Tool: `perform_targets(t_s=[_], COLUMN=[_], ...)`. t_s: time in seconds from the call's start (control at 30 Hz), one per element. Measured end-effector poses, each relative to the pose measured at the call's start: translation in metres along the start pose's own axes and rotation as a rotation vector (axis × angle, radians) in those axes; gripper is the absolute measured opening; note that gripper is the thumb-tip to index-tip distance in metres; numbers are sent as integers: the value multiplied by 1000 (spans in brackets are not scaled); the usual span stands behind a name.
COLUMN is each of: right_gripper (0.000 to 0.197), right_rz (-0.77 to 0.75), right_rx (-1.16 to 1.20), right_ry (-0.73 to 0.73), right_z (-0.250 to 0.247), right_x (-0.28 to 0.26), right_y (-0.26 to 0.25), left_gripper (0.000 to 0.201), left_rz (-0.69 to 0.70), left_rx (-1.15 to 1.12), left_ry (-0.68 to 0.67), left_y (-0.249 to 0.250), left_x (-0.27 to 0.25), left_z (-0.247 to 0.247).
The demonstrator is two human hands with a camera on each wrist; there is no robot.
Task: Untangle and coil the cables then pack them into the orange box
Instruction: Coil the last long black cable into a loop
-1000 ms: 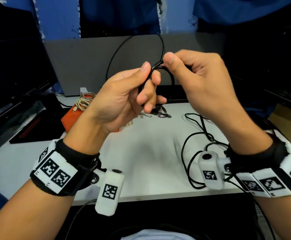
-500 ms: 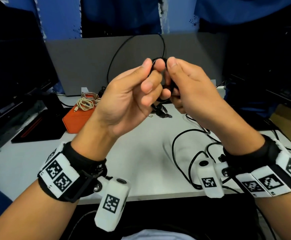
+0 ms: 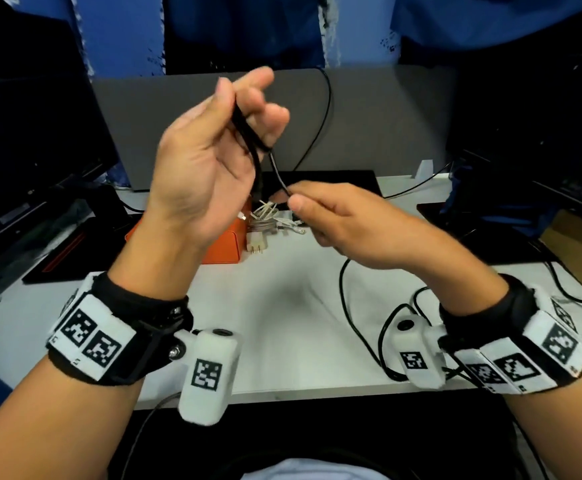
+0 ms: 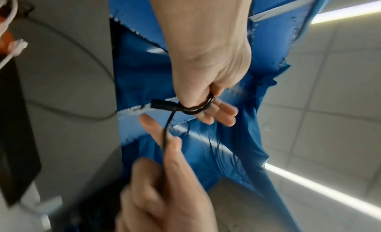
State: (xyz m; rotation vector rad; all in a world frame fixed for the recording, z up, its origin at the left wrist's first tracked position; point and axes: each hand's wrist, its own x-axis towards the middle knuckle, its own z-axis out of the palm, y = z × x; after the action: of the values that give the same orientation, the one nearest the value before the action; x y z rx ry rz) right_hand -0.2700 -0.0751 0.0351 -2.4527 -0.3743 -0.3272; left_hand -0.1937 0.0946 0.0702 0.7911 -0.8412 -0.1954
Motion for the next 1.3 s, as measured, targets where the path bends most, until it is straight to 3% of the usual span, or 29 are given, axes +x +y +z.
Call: perform_targets(t_s=[0.07,0.17,0.23,0.3,0.37,0.47,0.57,0.7,0.83,1.03,1.17,1.23,1.3], right_gripper=[30,27,23,17,17,21,17,37,33,38,42,42,41], right_rz=[-61,-91,-97,-88,-71,-101,-152,-218,-191,-156,-107,-110,-149], right_rx=[-22,-120,-133,-56,34,155,81,-55,-105,32,274,362,297], right_ry=[-72,-112,-57,68,205,342,419,460,499,463,399,363,360], right_z=[-2,-6,-10,-18,-25,-27,-22,-13,-10,-13,-10,-9,-11], right_x=[-3,-6,-8,-9,-10,-10,-6,1,2,-3,3,4,2], right_y=[-6,-10,-10,-11,-12,-13,-9,-5,-2,-6,-4,-1,-1], left_gripper=[42,39,36,30,38,45,47,42,39,58,57,53,49], left_rz=[74,109,86,25,-131,-308,-335,-387,-492,-528,-483,-492,-509], left_rx=[449,995,1284,1418,1256,775,551,223,-285,-247,-327,-386,-355], left_ry=[29,-88,-172,-238,-312,-386,-372,-366,-422,-424,-351,-400,-468], left_y=[-5,-16,-20,-20,-16,-13,-14,-18,-35,-30,-35,-37,-32], left_x=[0,-4,-6,-9,-11,-11,-12,-14,-22,-20,-25,-26,-24], left_z=[-2,-4,-4,-3,-3,-5,-6,-6,4,10,21,22,19])
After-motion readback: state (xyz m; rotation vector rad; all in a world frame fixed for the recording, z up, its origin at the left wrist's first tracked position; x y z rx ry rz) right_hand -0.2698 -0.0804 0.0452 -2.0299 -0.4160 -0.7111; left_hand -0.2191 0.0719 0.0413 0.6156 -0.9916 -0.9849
